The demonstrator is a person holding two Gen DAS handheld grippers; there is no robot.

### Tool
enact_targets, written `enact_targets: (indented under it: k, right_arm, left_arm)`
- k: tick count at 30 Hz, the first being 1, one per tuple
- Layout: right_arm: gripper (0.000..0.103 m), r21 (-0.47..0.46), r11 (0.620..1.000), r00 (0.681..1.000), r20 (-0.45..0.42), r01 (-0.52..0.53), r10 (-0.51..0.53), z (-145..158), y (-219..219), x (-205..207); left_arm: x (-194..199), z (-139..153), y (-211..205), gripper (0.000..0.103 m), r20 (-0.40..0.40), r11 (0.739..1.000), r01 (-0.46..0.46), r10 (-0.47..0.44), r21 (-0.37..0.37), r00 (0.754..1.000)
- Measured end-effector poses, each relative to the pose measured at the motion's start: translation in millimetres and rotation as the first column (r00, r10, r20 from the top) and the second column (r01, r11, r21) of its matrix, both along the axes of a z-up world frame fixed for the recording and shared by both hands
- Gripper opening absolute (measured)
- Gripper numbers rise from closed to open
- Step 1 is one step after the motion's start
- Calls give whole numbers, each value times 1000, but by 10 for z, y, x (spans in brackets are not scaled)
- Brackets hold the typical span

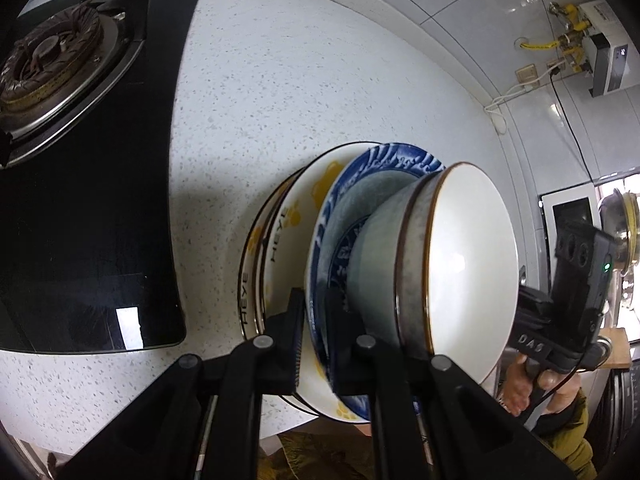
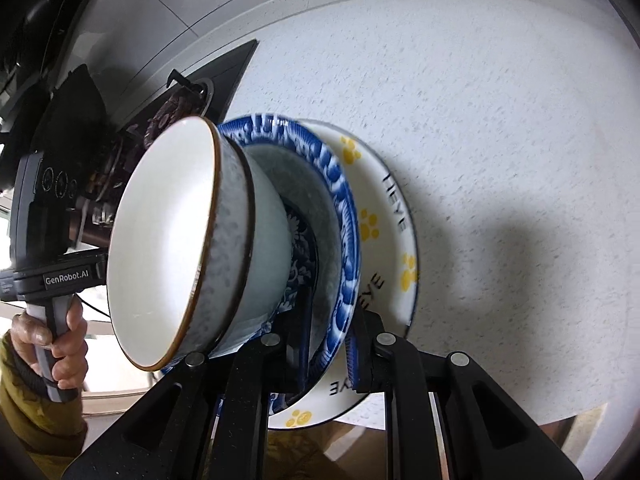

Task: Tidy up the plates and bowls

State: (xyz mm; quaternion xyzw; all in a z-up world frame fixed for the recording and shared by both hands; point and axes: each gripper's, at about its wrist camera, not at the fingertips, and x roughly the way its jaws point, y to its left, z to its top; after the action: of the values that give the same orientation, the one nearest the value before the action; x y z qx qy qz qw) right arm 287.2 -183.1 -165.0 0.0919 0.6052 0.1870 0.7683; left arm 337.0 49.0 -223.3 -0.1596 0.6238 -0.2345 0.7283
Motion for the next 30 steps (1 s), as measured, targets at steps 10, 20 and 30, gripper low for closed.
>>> enact_targets:
  k: [10, 20, 30]
  right_arm:
    - [65, -59, 997, 990, 135, 49, -41, 265, -217, -43]
    - [75, -35, 997, 930, 365, 70, -53, 834, -478, -440]
    - [80, -180, 978, 748, 662, 104, 43, 1595, -461, -1160]
  left_arm:
    - [-81, 449, 86, 22, 212, 992, -67, 44, 103, 976]
    - [-763, 1281, 117, 23, 597, 949, -282, 144, 143, 789]
    - [-1740, 2061, -118, 24, 814, 888, -439, 155, 133, 560]
